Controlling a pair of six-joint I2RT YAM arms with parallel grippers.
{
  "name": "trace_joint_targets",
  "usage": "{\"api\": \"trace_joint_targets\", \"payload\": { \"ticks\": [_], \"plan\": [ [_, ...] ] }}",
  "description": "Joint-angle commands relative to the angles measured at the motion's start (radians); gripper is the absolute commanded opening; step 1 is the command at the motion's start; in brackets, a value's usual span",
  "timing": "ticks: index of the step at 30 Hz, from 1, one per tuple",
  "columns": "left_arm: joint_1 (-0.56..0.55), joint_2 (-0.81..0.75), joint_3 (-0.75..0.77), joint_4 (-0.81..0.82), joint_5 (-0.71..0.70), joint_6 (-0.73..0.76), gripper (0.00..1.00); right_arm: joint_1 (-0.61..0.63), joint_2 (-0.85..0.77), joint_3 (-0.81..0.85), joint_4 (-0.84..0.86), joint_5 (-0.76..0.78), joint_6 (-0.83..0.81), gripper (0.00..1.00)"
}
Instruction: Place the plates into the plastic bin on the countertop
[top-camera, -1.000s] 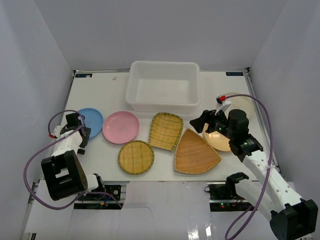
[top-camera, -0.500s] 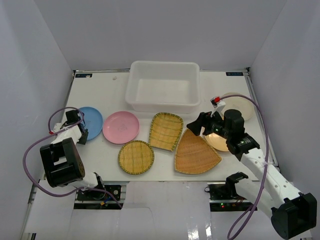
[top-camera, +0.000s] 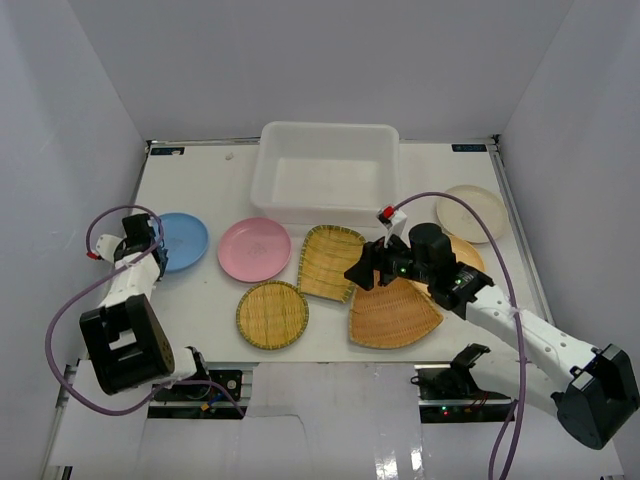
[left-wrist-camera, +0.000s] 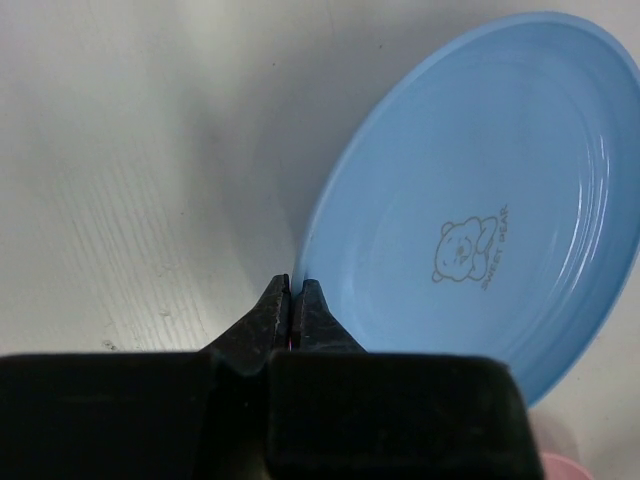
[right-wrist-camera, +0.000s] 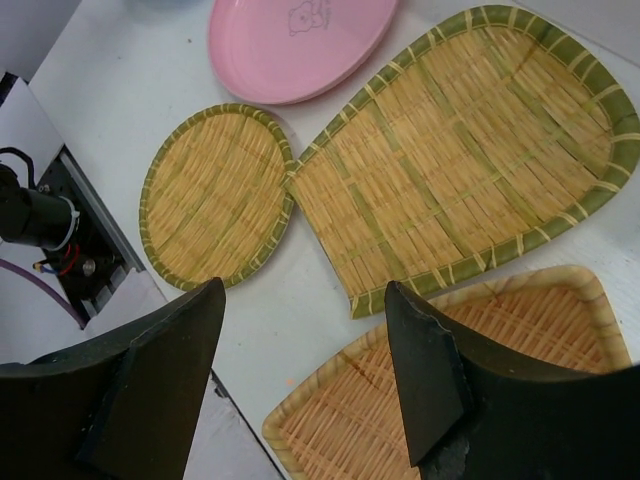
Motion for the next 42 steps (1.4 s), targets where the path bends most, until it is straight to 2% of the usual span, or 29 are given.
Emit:
{"api": "trace_joint_targets", "payload": {
  "ticks": [1,7,12,13,17,18,20,21,24,30,36,39,40,42],
  "plan": [
    [0.006,-0.067,0.021,-0.018,-0.046,0.045,0.0,0.066,0.046,0.081,0.07,0.03,-0.028,0.71],
    [0.008,-0.187,0.087,-0.026,0.042,0.051,0.0,0.228,0.206,0.207,0.015,0.1,-0.108,0.68],
    [0.006,-0.335,0.182,0.037,0.201,0.067,0.0,0.248,0.247,0.235,0.021,0.116,-0.12,0.58],
    [0.003,-0.372,0.211,0.053,0.27,0.065,0.0,0.25,0.243,0.235,0.021,0.119,-0.122,0.56],
    [-0.064,-0.374,0.271,0.138,0.426,0.045,0.0,0.248,0.212,0.227,0.015,0.152,-0.123,0.55],
    [-0.139,-0.354,0.288,0.142,0.433,0.044,0.0,0.248,0.203,0.221,0.013,0.162,-0.125,0.56],
    [-0.24,-0.266,0.353,0.146,0.36,0.071,0.0,0.248,0.177,0.215,-0.006,0.186,-0.129,0.55],
    [-0.333,-0.227,0.378,0.148,0.337,0.081,0.0,0.248,0.154,0.207,-0.011,0.191,-0.128,0.55],
    [-0.458,-0.055,0.479,0.159,0.31,0.11,0.0,0.248,0.085,0.171,-0.03,0.211,-0.119,0.55],
    [-0.572,0.284,0.705,0.162,0.355,0.173,0.0,0.248,-0.064,0.08,-0.019,0.251,-0.056,0.55],
    [-0.643,0.494,0.906,0.102,0.362,0.231,0.0,0.247,-0.121,0.08,-0.053,0.479,-0.007,0.56],
    [-0.644,0.548,0.946,0.077,0.387,0.255,0.3,0.245,-0.141,0.081,-0.048,0.589,0.0,0.57],
    [-0.644,0.547,0.954,0.071,0.387,0.265,0.55,0.244,-0.141,0.084,-0.046,0.644,-0.002,0.57],
    [-0.644,0.531,0.964,0.068,0.422,0.284,0.77,0.218,-0.127,0.1,-0.051,0.683,-0.005,0.58]
  ]
}}
